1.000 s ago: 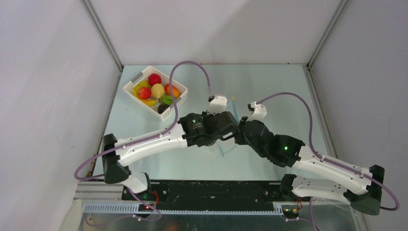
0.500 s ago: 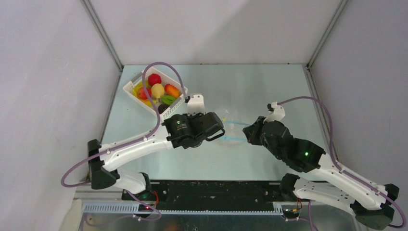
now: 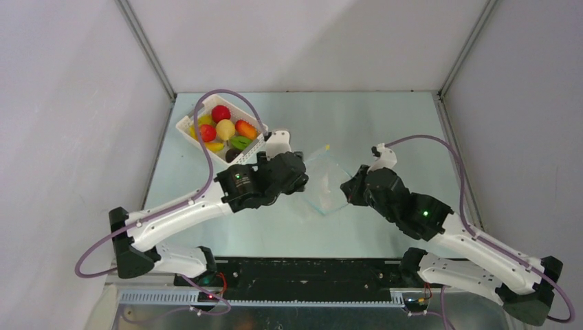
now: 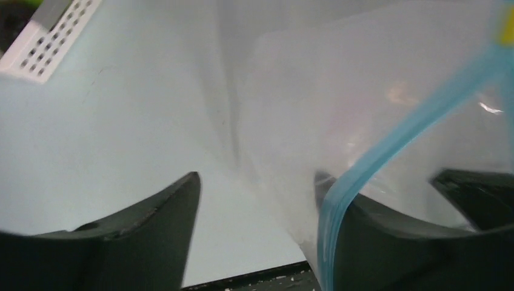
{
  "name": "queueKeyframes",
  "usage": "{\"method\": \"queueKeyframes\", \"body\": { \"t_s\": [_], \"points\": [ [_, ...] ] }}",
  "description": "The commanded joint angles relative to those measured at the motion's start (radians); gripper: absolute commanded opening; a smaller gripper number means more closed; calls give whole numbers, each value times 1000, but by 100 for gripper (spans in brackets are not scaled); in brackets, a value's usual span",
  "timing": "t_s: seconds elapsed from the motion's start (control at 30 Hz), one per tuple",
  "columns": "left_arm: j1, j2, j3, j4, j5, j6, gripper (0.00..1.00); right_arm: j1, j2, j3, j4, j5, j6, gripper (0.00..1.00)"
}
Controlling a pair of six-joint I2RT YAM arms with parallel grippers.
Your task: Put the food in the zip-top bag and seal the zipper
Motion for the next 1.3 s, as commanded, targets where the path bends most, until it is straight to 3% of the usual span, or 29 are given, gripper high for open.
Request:
{"method": "queueKeyframes", "body": {
  "t_s": [0.0, 0.03, 0.1, 0.3, 0.53, 0.83, 1.07, 1.27],
  "points": [
    [-2, -63, 5, 192, 127, 159, 86, 21, 79, 87, 6, 9, -4, 0],
    [-2, -74, 4, 206, 139, 171, 96, 25, 91, 104, -11, 15, -11, 0],
    [-3, -112, -2, 249, 173, 202, 99, 28, 117, 158, -51, 39, -22, 0],
    [-3, -235, 2, 285, 230, 233, 100, -46, 134, 215, -138, 102, -30, 0],
    [25, -316, -12, 221, 80, 210, 100, -165, 162, 349, -263, 148, -212, 0],
    [334, -318, -114, 166, 168, 110, 100, -242, 226, 466, -418, 323, -410, 0],
    [595, -218, -144, 194, 277, 134, 100, -236, 397, 469, -347, 163, -447, 0],
    [736, -77, -122, 213, 307, 165, 100, -215, 550, 471, -225, 33, -456, 0]
  ]
}}
